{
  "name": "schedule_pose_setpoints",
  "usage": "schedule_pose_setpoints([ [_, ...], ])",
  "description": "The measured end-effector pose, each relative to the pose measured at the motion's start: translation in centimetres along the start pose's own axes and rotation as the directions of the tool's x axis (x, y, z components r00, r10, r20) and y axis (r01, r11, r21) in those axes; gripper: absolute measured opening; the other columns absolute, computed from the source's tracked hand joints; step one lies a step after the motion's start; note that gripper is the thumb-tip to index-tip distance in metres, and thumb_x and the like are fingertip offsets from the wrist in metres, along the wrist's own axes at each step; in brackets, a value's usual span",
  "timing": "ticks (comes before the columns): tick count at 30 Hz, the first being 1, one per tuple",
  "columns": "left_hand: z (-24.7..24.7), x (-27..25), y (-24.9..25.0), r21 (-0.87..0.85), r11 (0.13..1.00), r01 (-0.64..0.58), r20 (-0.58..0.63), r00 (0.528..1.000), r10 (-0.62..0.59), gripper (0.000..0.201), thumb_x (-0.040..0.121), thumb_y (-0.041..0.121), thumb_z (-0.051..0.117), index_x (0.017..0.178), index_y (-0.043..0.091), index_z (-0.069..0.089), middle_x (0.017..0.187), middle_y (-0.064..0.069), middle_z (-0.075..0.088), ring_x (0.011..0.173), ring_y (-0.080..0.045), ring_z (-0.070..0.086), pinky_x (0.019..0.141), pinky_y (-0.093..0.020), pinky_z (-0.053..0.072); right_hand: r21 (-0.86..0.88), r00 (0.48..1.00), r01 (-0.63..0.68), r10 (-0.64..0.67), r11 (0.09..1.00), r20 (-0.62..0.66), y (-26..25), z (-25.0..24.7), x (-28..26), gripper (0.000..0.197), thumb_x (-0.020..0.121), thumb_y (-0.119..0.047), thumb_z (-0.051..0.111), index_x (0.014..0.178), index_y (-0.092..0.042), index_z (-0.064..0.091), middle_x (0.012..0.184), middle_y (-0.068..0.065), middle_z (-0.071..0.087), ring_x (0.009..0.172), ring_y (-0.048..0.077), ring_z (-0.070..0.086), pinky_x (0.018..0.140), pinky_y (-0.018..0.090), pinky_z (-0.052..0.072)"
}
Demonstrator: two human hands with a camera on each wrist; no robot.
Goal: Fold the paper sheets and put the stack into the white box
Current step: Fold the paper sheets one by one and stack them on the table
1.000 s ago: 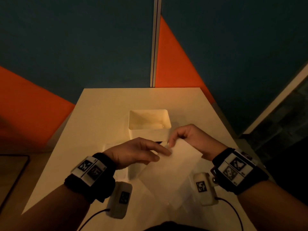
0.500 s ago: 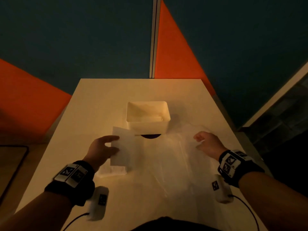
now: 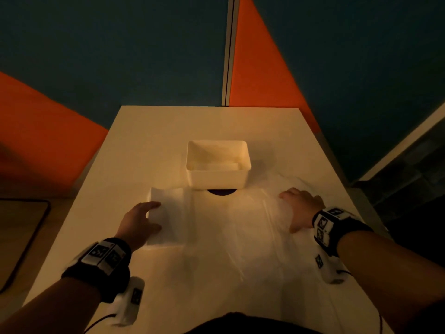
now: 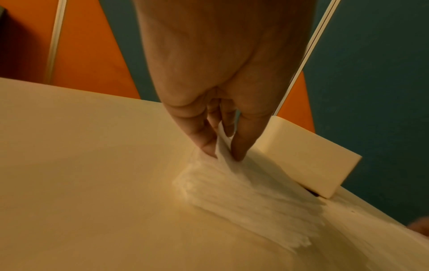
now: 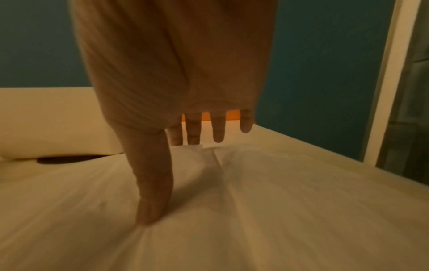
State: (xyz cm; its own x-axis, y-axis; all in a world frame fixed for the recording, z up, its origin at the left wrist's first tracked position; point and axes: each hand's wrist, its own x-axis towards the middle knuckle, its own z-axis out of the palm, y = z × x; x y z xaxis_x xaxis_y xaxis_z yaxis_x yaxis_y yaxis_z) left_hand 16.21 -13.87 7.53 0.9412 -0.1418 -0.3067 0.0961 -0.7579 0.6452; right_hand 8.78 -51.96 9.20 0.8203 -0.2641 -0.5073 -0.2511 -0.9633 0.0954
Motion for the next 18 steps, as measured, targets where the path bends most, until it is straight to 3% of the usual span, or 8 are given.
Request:
schedule_pose_setpoints([
  [3, 0.1, 0.2, -0.2, 0.0, 1.0, 0.005, 0.002, 1.0, -0.005, 0.062, 0.071, 0.0, 0.074, 0.128, 0.017, 0.055, 0.133, -0.008, 0.049, 0.102, -0.028, 0.058, 0.091, -0.035, 0.047, 0.011, 0.998, 0.024, -0.024, 1.0, -0.054, 0.2, -0.5, 0.3, 0.074, 0.067, -0.039, 0.078, 0.13, -0.033, 0.039, 0.134, -0.004, 0.042, 0.123, 0.024, 0.044, 0.102, 0.046, 0.035],
  [8, 0.2, 0.0, -0.4, -0.068, 0.998, 0.011, 0.013, 1.0, -0.011, 0.061, 0.074, -0.004, 0.07, 0.129, 0.014, 0.053, 0.135, -0.008, 0.046, 0.095, -0.027, 0.06, 0.087, -0.035, 0.049, 0.171, 0.988, 0.013, 0.013, 0.985, -0.153, 1.0, -0.3, 0.5, 0.052, 0.073, -0.037, 0.073, 0.117, -0.03, 0.046, 0.124, -0.005, 0.051, 0.114, 0.022, 0.052, 0.097, 0.041, 0.033],
  [12, 0.3, 0.2, -0.4, -0.036, 0.999, -0.011, -0.008, 1.0, 0.01, 0.061, 0.074, -0.003, 0.071, 0.129, 0.014, 0.053, 0.136, -0.008, 0.046, 0.087, -0.023, 0.058, 0.083, -0.031, 0.047, 0.282, 0.987, -0.024, 0.068, 0.959, -0.147, 1.6, -0.5, 0.6, 0.025, 0.078, -0.031, 0.072, 0.094, -0.03, 0.053, 0.102, -0.006, 0.06, 0.104, 0.02, 0.057, 0.093, 0.035, 0.038],
  [15, 0.4, 0.3, -0.7, -0.011, 1.0, -0.027, -0.012, 1.0, 0.027, 0.06, 0.074, -0.001, 0.072, 0.129, 0.014, 0.054, 0.135, -0.008, 0.047, 0.086, -0.023, 0.058, 0.08, -0.028, 0.045, 0.351, 0.993, -0.02, 0.06, 0.936, -0.102, 1.7, -0.1, 0.7, 0.034, 0.075, -0.035, 0.073, 0.103, -0.029, 0.055, 0.108, -0.004, 0.057, 0.108, 0.022, 0.056, 0.094, 0.037, 0.043],
  [18, 0.6, 0.4, -0.7, -0.01, 1.0, -0.03, -0.015, 0.999, 0.03, 0.06, 0.074, -0.001, 0.072, 0.129, 0.013, 0.054, 0.135, -0.008, 0.048, 0.087, -0.024, 0.058, 0.081, -0.031, 0.047, 0.227, 0.995, -0.08, 0.091, 0.971, -0.042, 1.6, 0.1, 0.9, 0.062, 0.072, -0.049, 0.072, 0.124, -0.028, 0.046, 0.123, -0.002, 0.05, 0.116, 0.023, 0.05, 0.1, 0.043, 0.036],
])
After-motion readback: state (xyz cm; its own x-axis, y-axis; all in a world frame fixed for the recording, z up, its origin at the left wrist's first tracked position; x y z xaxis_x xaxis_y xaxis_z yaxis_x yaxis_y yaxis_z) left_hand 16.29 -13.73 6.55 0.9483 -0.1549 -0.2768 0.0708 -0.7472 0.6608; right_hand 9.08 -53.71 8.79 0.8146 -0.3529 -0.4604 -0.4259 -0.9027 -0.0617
